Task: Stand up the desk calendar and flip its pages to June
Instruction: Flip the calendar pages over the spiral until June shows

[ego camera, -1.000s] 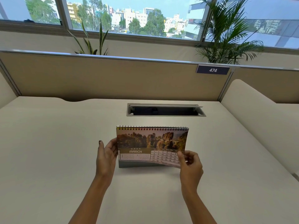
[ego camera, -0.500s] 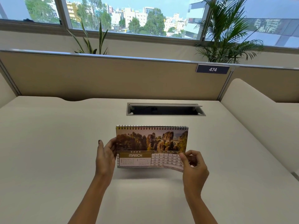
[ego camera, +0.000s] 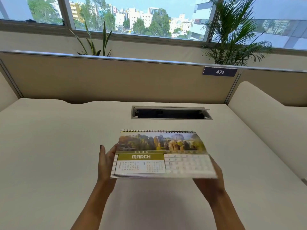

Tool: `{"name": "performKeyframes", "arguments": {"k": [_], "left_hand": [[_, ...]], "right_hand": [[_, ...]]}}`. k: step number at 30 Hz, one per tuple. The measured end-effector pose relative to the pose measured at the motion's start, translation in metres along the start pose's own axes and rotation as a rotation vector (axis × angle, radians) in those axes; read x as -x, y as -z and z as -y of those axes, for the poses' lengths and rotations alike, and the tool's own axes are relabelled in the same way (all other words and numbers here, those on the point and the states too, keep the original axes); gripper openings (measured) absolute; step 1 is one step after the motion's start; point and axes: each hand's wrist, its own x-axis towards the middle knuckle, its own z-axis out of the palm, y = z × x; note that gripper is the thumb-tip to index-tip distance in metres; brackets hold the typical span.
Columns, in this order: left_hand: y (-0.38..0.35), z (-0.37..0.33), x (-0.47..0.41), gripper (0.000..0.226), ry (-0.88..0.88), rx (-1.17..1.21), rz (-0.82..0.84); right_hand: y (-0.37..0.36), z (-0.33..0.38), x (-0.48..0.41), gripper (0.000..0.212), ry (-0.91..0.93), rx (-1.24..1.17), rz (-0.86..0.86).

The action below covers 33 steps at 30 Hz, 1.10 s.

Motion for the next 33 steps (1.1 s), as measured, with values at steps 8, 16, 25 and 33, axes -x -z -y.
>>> {"name": "performKeyframes", "arguments": {"k": [8, 16, 25, 33], "left_hand": [[0.001, 0.005, -0.007, 0.067, -0.048, -0.044, 0.018], [0.001, 0.004, -0.005, 0.065, -0.063, -0.029, 0.034], [-0.001, 0.005, -0.004, 0.062, -0.08, -0.028, 0.025], [-0.003, 0.004, -0.003, 0.059, -0.083, -0.032, 0.008]], "right_hand": [[-0.033, 0.017, -0.023, 0.034, 0.35, 0.473, 0.07], [-0.042, -0.005, -0.05, 0.042, 0.64, 1.191, -0.067], [-0.043, -0.016, -0.056, 0.036, 0.673, 1.447, -0.12], [-0.044, -0.024, -0.05, 0.046, 0.711, 1.192, -0.335]]}}
